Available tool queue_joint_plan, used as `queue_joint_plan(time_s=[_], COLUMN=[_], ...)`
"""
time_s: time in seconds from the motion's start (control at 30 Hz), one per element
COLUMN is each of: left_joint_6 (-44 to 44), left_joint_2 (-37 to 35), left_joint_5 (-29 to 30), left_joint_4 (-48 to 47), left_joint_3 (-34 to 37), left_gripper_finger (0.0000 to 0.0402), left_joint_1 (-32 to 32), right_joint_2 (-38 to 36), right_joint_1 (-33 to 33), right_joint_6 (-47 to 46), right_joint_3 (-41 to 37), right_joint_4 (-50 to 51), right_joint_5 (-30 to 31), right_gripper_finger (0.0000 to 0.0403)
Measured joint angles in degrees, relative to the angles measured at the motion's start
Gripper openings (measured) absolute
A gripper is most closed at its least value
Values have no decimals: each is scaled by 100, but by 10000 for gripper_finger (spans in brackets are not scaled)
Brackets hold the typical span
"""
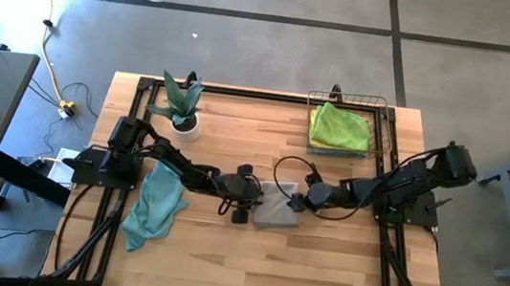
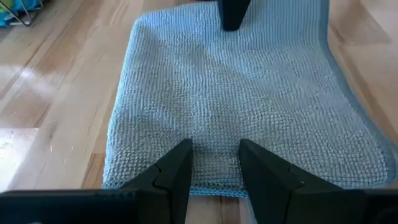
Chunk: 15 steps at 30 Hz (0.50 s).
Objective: Fold microfiber towels
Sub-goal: Put the gray towel into the wire basket
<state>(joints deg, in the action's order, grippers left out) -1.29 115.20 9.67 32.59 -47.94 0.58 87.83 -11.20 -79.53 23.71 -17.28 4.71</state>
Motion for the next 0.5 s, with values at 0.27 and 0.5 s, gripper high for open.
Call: queue_joint_plan(time_s=[0.27, 0.5], left_joint_6=[-214, -421], left_joint_2=[0, -104], left_joint_5=[338, 640], left_joint_4=[159, 494], left_joint_3=[0, 0], left_gripper_finger=[126, 126], left_joint_1=[1, 17], right_joint_2=[7, 3], right_joint_1=[-25, -24], right_joint_6=[3, 397], right_joint_3=[-9, -9], right_joint_4=[207, 244], right_joint_5=[335, 541], right_gripper_finger=[59, 8])
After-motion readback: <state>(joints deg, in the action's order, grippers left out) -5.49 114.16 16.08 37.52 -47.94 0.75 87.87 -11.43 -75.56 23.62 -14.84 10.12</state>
